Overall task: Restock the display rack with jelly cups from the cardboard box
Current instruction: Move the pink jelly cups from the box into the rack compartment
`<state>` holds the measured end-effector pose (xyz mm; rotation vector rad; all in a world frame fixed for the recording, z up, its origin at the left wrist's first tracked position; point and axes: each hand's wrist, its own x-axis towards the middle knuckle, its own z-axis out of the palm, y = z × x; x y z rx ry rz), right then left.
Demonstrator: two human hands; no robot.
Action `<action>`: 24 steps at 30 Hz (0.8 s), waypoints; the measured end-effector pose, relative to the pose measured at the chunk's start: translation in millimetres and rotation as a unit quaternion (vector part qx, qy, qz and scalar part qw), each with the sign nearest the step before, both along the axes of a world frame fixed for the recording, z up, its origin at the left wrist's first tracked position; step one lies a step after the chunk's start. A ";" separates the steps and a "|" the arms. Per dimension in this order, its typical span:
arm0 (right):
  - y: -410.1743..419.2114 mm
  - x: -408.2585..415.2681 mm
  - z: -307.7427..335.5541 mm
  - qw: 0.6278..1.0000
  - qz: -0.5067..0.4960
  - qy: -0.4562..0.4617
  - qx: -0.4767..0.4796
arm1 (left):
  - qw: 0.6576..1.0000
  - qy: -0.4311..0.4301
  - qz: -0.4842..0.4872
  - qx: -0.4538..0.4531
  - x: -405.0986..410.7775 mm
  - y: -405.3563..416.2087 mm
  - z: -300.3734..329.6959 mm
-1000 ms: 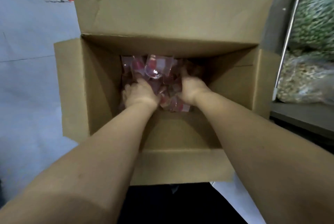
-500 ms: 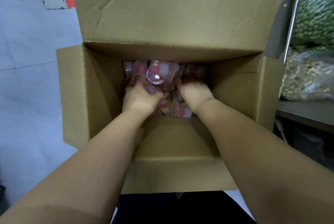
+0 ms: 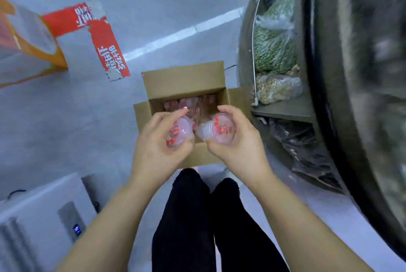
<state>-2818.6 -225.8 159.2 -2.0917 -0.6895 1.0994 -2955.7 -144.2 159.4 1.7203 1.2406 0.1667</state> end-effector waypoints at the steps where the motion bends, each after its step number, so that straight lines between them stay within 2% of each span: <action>1: -2.0 5.4 38.9 1.000 0.001 0.001 0.023 | 1.000 -0.006 -0.022 0.020 6.1 1.9 36.3; 5: -24.7 34.8 169.3 0.996 -0.027 -0.021 0.080 | 0.990 -0.052 -0.098 0.092 38.6 -5.7 162.6; 8: -52.7 53.8 236.3 0.991 -0.056 -0.047 0.114 | 0.979 -0.104 -0.136 0.110 62.3 -17.2 219.1; 12: -113.4 82.2 314.7 0.974 -0.116 -0.102 0.166 | 0.941 -0.198 -0.228 0.150 113.8 -53.2 287.1; 16: -179.2 110.6 358.6 0.954 -0.193 -0.081 0.215 | 0.903 -0.266 -0.296 0.163 174.2 -100.7 330.7; 21: -239.2 144.1 389.8 0.926 -0.274 -0.010 0.258 | 0.881 -0.310 -0.330 0.138 235.5 -158.0 363.2; 24: -251.3 163.8 404.3 0.907 -0.327 -0.014 0.267 | 0.875 -0.322 -0.341 0.119 264.7 -176.0 377.5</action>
